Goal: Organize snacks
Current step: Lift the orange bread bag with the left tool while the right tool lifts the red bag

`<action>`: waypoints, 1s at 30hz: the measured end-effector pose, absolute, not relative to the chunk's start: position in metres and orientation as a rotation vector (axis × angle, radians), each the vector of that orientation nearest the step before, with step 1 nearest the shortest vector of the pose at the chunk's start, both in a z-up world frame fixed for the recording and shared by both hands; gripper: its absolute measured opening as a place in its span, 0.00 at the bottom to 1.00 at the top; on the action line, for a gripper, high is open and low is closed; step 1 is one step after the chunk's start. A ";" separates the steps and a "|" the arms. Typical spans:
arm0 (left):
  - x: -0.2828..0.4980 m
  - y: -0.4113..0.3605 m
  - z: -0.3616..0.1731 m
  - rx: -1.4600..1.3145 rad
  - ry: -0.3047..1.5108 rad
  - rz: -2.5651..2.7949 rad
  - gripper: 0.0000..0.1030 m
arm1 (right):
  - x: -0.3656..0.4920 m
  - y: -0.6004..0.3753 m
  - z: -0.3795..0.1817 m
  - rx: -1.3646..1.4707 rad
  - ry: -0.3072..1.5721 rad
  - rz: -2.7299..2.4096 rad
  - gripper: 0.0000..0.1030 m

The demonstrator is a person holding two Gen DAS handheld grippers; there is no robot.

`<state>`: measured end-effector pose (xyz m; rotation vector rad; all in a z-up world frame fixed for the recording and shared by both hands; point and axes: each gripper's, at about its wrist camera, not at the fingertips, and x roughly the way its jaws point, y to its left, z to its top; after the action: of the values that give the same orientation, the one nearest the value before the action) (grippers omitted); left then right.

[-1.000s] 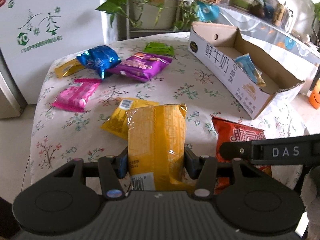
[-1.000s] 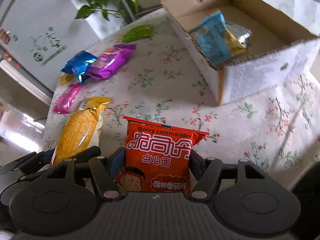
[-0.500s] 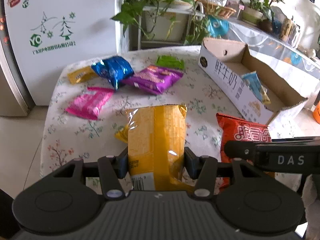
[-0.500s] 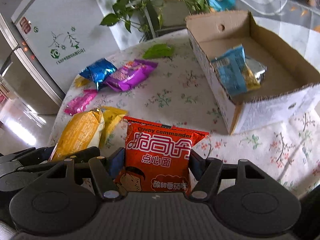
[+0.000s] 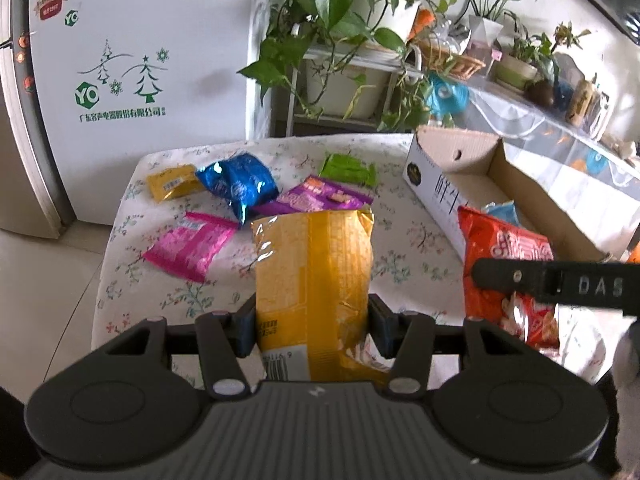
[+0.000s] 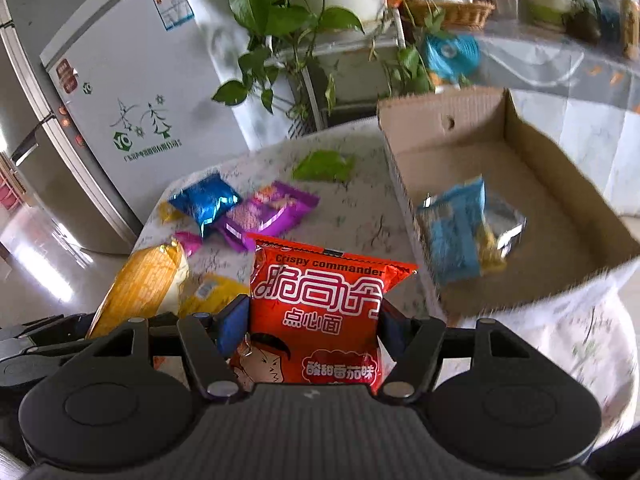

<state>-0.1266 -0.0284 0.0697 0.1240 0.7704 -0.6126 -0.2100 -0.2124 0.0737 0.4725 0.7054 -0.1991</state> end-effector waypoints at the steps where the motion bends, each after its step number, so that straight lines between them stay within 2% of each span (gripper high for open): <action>1: -0.126 -0.030 0.072 0.120 0.767 -0.614 0.52 | -0.209 -0.217 0.077 0.468 0.698 -0.204 0.70; 15: -0.107 -0.079 0.102 0.023 0.745 -0.672 0.51 | -0.203 -0.304 0.105 0.550 0.604 -0.348 0.71; 27: -0.101 -0.140 0.111 0.055 0.714 -0.741 0.50 | -0.198 -0.358 0.088 0.797 0.630 -0.439 0.71; 28: -0.100 -0.141 0.109 0.076 0.716 -0.737 0.52 | -0.198 -0.359 0.087 0.800 0.637 -0.438 0.71; 30: -0.094 -0.143 0.101 0.128 0.743 -0.753 0.62 | -0.197 -0.358 0.086 0.814 0.644 -0.433 0.71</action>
<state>-0.0944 -0.1429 0.1006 0.1282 0.7427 -0.7527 -0.1974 -0.3583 0.0858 0.8143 0.6443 -0.4328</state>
